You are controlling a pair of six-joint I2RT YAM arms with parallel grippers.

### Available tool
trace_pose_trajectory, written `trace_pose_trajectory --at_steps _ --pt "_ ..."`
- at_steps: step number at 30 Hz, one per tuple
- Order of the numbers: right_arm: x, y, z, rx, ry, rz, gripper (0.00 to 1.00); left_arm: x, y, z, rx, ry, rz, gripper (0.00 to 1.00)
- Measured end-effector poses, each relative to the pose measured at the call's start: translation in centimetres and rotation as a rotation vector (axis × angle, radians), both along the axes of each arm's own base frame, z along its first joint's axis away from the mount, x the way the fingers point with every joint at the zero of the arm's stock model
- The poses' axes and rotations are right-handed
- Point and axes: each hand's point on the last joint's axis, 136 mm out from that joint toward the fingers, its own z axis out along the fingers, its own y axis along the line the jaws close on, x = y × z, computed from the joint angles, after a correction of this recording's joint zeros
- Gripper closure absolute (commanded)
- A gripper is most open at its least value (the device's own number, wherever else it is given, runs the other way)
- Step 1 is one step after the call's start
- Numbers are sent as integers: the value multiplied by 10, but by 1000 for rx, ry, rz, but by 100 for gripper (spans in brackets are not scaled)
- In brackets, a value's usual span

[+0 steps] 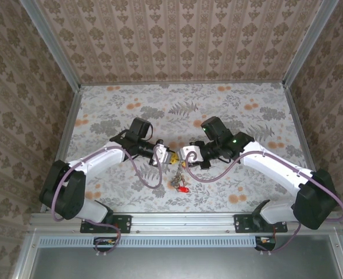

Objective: Put the keys on the keyring

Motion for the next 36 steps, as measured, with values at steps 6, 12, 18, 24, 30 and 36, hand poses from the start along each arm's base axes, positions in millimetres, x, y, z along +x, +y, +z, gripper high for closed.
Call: trace_pose_trajectory --at_steps 6,12,18,24,30,36 --pt "-1 -2 -1 -9 5 -6 100 3 -2 3 -13 -16 7 100" --pt "9 -5 11 7 -47 -58 100 4 -1 4 -11 -24 13 100" --pt "17 -20 8 27 -26 -146 100 4 -1 4 -8 -24 14 100" --pt "14 -36 6 46 3 -226 100 3 -1 3 -4 -18 14 100" --pt "20 -34 6 50 16 -266 100 3 0 3 -4 -17 14 100" --pt "32 -15 -13 39 64 -283 100 3 -1 3 -4 -17 13 100"
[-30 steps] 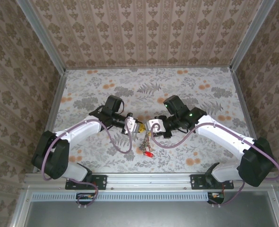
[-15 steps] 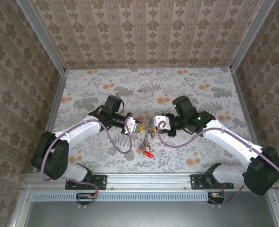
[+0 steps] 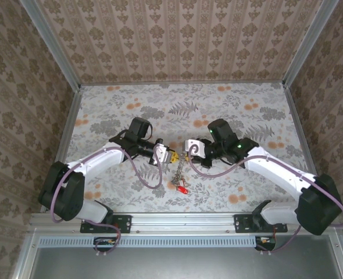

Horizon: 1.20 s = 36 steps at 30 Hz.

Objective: Put the keys on the keyring

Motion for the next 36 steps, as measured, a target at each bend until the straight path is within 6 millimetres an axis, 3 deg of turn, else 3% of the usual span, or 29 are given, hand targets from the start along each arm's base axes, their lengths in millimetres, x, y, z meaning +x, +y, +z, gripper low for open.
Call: trace_pose_trajectory --at_steps 11,17,26,36 --pt "1 7 -1 18 10 16 100 -4 0 -2 11 11 -9 100" --pt "-9 10 3 30 15 81 100 -11 -3 -7 44 -17 -26 100" --pt "-28 8 4 5 46 171 100 -9 -1 1 48 -116 -1 100" --pt "-33 8 4 -13 22 213 100 -10 -2 4 34 -141 -6 100"
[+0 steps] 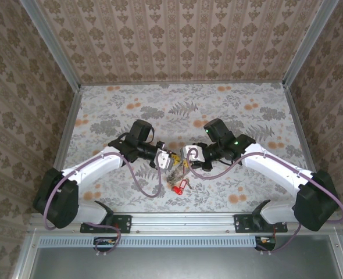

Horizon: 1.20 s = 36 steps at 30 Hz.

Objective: Put the keys on the keyring

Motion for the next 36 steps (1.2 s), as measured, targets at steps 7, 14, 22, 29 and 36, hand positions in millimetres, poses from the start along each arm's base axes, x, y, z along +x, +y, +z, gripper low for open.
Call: trace_pose_trajectory --at_steps 7,14,22,29,36 --pt "0 1 1 -1 -10 7 100 1 -1 1 -6 -8 -1 100" --pt "0 3 3 6 3 -10 100 4 -2 2 -18 -31 5 100" --pt "8 6 12 7 9 -53 100 7 -2 -4 -26 -37 30 100" --pt "13 0 14 -2 6 -88 100 9 -3 -4 -26 -45 42 100" --pt "8 -14 21 20 -25 -120 100 10 -2 -3 -26 -53 48 100"
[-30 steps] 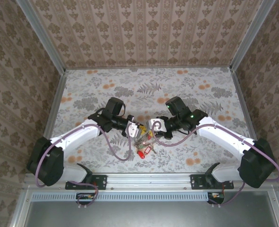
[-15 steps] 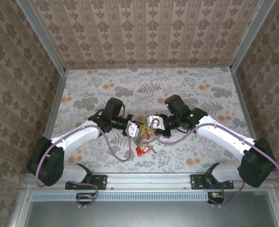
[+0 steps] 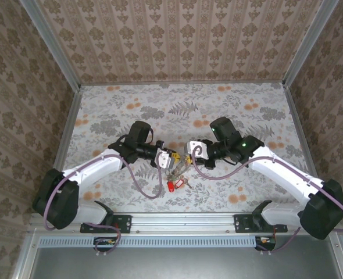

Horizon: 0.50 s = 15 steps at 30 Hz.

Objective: Put the keys on the keyring

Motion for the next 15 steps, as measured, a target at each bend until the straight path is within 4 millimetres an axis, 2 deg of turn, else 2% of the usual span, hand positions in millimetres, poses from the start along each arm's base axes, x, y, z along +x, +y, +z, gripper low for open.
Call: trace_pose_trajectory --at_steps 6,15 --pt "2 -1 -6 -17 18 -26 100 0 0 5 -10 -8 1 100" --pt "12 7 -30 -61 103 -72 100 0 -3 7 -30 12 14 100"
